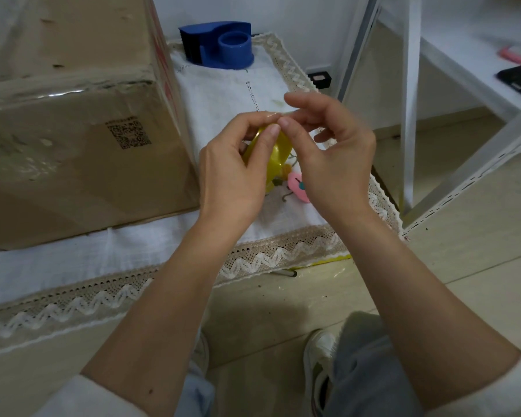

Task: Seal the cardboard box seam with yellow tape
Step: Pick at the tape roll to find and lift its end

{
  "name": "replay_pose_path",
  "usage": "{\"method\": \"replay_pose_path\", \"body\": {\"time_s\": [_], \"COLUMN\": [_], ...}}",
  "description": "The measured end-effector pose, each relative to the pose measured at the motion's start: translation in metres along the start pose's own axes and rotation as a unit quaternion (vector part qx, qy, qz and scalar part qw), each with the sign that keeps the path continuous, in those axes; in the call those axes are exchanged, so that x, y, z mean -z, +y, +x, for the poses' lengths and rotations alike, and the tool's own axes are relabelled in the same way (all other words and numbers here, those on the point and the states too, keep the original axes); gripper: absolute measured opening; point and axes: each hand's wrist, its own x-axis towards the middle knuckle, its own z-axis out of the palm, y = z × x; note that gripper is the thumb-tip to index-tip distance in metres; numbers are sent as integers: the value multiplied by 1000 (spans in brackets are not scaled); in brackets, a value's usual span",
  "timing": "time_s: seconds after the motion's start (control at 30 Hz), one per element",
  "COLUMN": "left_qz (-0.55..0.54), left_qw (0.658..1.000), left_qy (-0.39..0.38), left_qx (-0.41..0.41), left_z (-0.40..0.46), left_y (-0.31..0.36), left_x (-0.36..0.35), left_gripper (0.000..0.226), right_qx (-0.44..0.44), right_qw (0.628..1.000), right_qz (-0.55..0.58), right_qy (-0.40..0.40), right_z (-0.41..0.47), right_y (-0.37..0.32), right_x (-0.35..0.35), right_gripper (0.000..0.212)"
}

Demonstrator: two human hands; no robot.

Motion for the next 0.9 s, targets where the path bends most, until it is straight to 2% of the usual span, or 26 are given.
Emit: {"method": "replay_pose_path", "body": {"time_s": [0.2, 0.3, 0.4, 0.5, 0.63, 0.77, 0.9], "left_qz": [-27, -2, 24, 57, 61, 43, 55], "left_qw": [1000, 1000, 999, 995, 995, 998, 998], "left_qy": [-5, -28, -38, -50, -54, -37, -28], "left_qx": [10, -11, -28, -57, -54, -23, -24], "left_z": [-1, 1, 0, -2, -3, -2, -2], "left_y": [-1, -1, -3, -4, -5, -7, -5], "left_x": [-1, 1, 2, 2, 1, 0, -1], "left_gripper": [9, 12, 17, 18, 19, 17, 15], "right_qx": [30, -56, -177, -234, -230, -160, -181], "right_qw": [999, 997, 976, 959, 960, 982, 977], "right_qz": [-32, 36, 114, 122, 118, 74, 83], "right_qy": [1, -27, -58, -100, -109, -72, -72], "right_z": [-1, 1, 7, 15, 18, 17, 19], "right_y": [-1, -8, -15, -16, -13, -10, -10], "right_x": [-1, 0, 3, 9, 12, 13, 14], "right_gripper": [20, 27, 38, 34, 10, 13, 5]}}
